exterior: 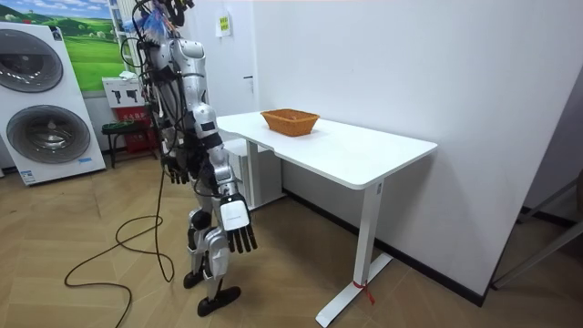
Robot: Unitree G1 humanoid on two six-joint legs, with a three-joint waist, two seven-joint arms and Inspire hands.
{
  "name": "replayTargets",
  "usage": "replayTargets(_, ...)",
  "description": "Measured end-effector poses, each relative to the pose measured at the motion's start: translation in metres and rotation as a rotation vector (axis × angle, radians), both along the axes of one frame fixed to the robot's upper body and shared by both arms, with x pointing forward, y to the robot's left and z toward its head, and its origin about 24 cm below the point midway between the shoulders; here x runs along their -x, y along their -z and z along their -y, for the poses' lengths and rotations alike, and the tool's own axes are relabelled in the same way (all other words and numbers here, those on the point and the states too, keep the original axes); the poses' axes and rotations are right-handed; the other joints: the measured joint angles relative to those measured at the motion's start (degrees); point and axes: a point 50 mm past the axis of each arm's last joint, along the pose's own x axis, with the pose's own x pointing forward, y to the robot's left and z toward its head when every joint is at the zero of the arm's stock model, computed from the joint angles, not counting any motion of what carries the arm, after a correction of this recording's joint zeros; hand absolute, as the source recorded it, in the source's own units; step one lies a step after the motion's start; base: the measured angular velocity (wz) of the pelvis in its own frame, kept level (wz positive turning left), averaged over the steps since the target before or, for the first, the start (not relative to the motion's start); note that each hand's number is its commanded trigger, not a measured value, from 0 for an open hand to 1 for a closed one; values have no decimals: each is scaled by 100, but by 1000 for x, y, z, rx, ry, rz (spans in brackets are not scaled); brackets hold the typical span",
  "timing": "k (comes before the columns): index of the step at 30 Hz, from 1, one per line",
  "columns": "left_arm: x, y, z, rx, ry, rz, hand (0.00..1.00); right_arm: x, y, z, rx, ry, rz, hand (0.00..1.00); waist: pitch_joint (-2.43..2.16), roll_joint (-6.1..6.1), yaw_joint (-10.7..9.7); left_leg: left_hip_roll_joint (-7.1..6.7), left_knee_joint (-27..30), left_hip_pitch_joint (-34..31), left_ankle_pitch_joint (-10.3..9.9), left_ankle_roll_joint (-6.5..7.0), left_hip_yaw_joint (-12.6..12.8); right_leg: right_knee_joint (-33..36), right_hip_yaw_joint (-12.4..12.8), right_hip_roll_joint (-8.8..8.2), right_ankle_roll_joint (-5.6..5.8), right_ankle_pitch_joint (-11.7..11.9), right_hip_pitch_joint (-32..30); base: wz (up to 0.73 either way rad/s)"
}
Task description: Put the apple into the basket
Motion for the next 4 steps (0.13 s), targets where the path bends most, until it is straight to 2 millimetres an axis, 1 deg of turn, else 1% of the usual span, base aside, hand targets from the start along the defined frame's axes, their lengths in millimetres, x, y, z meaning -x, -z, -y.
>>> replayTargets(1,2,1,1,5,-2,-13,0,2,0,-1,-13,-21,-18,0,6,-1,3,-1,11,0,0,0,1,21,12,2,0,0,-7,0)
replayTargets(4,2,1,3,11,9,-17,0,1,2,-4,-41,-99,-50,0,11,-1,11,0,23,7,-1,1,8,20,31,1,0,0,-29,-1)
